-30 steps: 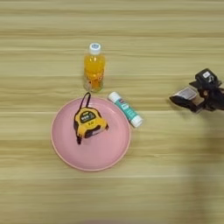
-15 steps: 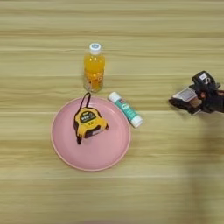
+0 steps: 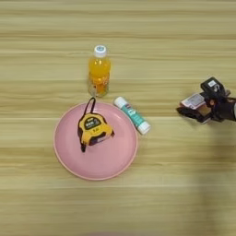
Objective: Move the objects on the table
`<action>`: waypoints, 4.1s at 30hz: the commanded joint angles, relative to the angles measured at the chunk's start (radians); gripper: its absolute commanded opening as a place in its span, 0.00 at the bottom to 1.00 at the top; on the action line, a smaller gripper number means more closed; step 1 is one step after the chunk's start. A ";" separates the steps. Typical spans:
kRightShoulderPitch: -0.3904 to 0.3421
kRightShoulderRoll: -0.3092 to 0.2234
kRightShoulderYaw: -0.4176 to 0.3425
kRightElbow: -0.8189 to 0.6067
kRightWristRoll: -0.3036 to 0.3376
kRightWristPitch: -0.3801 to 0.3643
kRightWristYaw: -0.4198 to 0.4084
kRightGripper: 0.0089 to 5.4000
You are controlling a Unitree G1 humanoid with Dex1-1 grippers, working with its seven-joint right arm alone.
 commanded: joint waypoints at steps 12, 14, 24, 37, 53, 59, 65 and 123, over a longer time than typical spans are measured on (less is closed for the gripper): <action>-0.058 -0.038 -0.027 -0.032 0.010 0.009 -0.036 0.73; -0.059 -0.039 -0.029 -0.033 0.012 0.007 -0.034 0.73; -0.087 -0.041 -0.048 -0.049 0.029 -0.018 -0.013 0.73; -0.161 -0.039 -0.051 -0.149 0.057 -0.111 0.113 0.73; 0.082 0.077 0.069 -0.925 0.178 0.009 0.385 0.73; 0.158 0.092 0.122 -1.151 0.188 0.096 0.427 0.73; 0.182 0.098 0.173 -1.268 0.189 0.163 0.449 0.73; 0.073 0.178 0.437 -0.779 0.012 0.042 0.490 0.73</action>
